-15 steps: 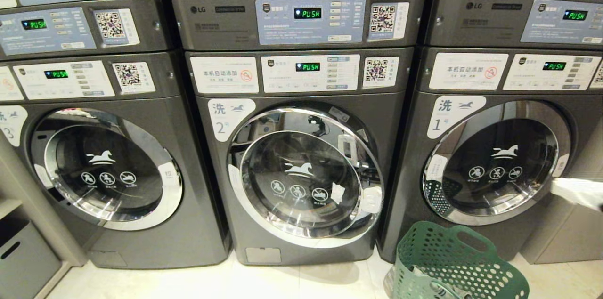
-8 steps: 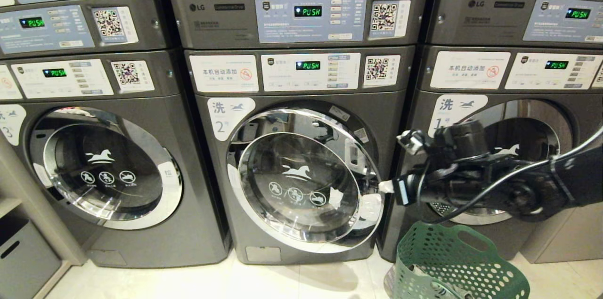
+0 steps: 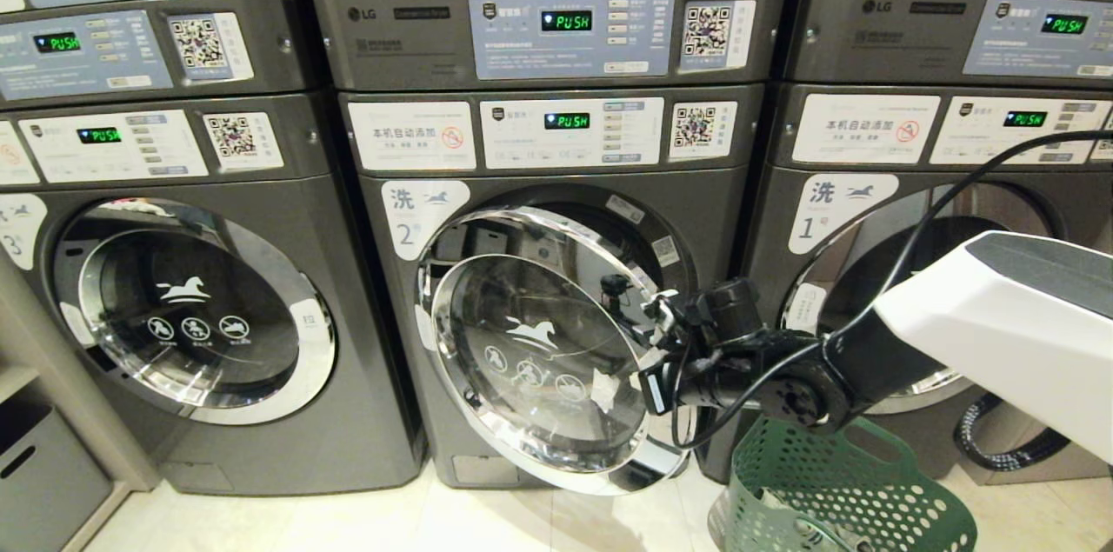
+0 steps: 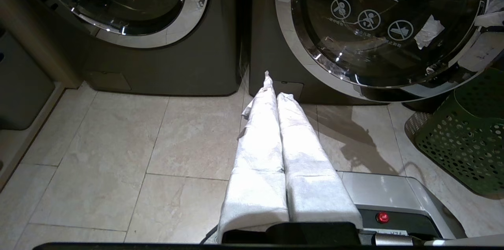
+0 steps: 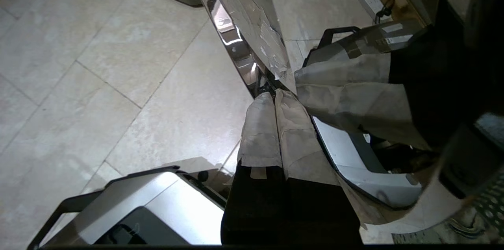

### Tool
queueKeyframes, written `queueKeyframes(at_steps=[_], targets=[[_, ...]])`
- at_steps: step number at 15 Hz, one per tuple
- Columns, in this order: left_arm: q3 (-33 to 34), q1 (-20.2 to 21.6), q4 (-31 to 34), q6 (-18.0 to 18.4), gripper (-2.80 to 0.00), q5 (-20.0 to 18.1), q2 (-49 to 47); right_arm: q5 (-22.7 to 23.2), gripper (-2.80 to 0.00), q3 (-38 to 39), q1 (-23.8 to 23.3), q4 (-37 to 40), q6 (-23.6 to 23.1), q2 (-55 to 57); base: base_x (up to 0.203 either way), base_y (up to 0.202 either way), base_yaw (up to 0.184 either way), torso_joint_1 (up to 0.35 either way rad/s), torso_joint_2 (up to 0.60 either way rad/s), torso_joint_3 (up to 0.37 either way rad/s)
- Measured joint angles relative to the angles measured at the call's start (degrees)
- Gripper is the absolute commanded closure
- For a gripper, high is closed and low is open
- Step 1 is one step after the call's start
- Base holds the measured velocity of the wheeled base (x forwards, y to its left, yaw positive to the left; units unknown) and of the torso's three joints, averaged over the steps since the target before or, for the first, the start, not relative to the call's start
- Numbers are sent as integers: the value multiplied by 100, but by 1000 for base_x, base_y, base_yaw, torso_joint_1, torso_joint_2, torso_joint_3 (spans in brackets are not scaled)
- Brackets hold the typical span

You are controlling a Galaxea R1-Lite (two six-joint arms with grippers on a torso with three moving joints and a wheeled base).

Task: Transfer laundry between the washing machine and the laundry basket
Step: Press the washing machine door tightly with the right hand

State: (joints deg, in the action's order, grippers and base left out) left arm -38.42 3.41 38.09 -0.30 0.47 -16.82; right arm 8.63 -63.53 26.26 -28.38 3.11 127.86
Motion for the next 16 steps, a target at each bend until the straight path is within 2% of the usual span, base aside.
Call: queueKeyframes(at_steps=[2,6,8,10,12,16], targets=[[111,-6,6,-2,0,5,78,-385,0,52,-22,-48,-75,78,0,0,0,0,0,0],[198,-4,-78,19,0,87,145,-603,0,29,-11,-228,-92,232,0,0,0,0,0,0],[266,0,-157,195,0,492,152,-832,0,-77,-57,-592,-92,441,0,0,0,0,0,0],[461,0,-383,388,0,1211,156,-1115,0,-241,-98,-973,-116,731,0,0,0,0,0,0],[645,-2,-751,432,0,1877,156,-1373,0,-355,-229,-1062,-116,1003,0,0,0,0,0,0],[675,0,-774,432,0,1968,156,-1722,0,-1005,-551,-1073,-75,1462,0,0,0,0,0,0]])
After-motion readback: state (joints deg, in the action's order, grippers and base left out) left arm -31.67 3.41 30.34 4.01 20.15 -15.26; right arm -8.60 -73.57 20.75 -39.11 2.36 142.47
